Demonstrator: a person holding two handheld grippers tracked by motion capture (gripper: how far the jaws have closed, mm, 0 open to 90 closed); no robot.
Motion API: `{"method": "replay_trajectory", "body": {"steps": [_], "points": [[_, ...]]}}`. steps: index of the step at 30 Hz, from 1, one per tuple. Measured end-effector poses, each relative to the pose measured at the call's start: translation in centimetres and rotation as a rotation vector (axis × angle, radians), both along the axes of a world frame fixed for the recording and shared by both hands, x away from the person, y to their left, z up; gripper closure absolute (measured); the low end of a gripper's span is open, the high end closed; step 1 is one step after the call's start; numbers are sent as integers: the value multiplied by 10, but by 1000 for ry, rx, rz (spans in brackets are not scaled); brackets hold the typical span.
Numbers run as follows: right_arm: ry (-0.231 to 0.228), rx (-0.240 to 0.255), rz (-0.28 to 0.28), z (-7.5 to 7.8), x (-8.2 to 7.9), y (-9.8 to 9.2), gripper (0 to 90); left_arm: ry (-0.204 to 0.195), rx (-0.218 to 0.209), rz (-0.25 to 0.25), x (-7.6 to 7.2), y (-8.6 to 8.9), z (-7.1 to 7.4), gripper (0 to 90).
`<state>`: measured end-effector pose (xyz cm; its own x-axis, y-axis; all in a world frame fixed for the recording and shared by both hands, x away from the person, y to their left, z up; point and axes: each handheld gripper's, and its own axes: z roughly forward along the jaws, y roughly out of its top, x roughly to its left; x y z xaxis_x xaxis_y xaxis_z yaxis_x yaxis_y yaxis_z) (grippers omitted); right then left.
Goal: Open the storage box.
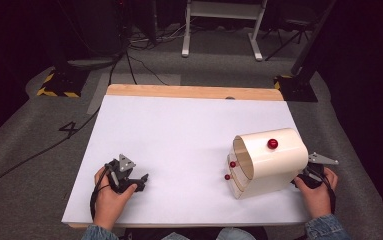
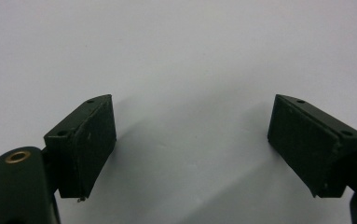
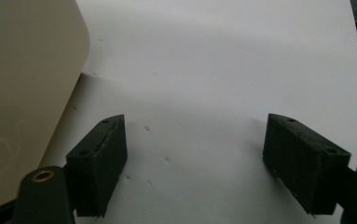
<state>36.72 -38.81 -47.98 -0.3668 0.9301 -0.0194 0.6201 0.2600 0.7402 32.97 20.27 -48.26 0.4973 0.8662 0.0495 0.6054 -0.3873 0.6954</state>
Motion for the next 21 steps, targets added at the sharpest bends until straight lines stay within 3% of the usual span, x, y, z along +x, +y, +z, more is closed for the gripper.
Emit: {"method": "replay_trajectory", "body": {"steps": [2,5,11,15,21], "points": [[-10,-5,19,1,-2,-3,304,3,-6,-7,0,0,0,172],[-20,-6,27,3,-6,-8,316,40,-46,28,-1,0,1,230],[-17,16,51,9,-23,-13,376,37,-44,27,0,-2,2,236],[-18,1,71,16,-38,-11,414,33,-50,28,1,-4,1,253],[-19,2,103,25,-55,-5,482,31,-37,-4,3,-14,2,270]]}}
